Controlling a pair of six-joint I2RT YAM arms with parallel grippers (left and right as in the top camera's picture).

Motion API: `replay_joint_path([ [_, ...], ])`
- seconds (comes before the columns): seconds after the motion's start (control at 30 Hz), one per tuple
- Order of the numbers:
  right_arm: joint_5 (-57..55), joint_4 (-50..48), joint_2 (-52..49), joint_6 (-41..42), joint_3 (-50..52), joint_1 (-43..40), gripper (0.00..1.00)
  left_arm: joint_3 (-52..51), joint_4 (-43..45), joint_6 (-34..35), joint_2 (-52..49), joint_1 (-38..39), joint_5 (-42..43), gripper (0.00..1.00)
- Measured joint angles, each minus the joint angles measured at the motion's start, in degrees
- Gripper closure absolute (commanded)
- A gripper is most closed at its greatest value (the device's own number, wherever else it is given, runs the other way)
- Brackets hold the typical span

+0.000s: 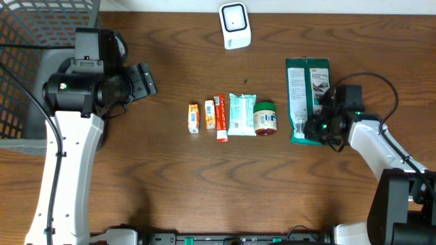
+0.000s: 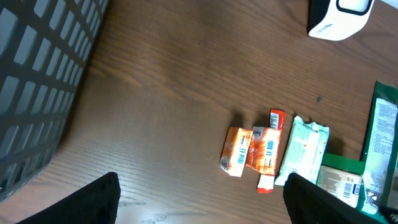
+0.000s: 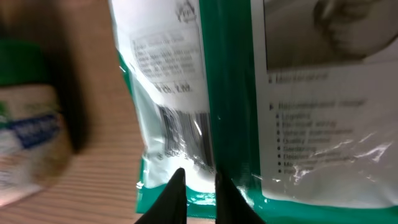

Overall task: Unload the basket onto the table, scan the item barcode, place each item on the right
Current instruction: 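Move the right gripper left to the gloves pack's right edge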

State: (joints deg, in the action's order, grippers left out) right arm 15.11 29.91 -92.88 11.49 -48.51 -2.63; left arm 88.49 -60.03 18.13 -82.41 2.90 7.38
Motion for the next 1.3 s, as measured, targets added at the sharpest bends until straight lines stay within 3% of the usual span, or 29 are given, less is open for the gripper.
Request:
replay_joint_path([
  [0.07,-0.07,-0.81,0.00,0.04,1.84,-0.02,0.92,0.00,0.00,0.00,0.00,0.00,0.00,0.16],
  [0.27,1.70,0.13,0.00,1.29,1.84,-0.02,0.89,0.00,-0.02,0.00,0.00,0.00,0.00,0.16],
  [0.43,3.87,3.89,0.00,1.62,-5.25,-0.02,0.88,0.00,-0.02,0.02,0.00,0.00,0.00,0.15],
  [0.67,3.26,2.21,0.35,1.75,-9.51,0.00,0.96,0.00,0.00,0.00,0.00,0.00,0.00,0.15],
  [1.13,-3.69,-14.67,0.35,1.90,5.60,2.34,0.90,0.00,0.00,0.00,0.00,0.00,-0.02,0.15],
  [1.23,-3.89,-17.38,0.50,1.92,8.07,2.34,0.90,0.00,0.00,0.00,0.00,0.00,0.00,0.15],
  [1.3,-3.91,-18.03,0.81,1.88,8.66,2.34,0.96,0.00,0.00,0.00,0.00,0.00,0.00,0.15],
])
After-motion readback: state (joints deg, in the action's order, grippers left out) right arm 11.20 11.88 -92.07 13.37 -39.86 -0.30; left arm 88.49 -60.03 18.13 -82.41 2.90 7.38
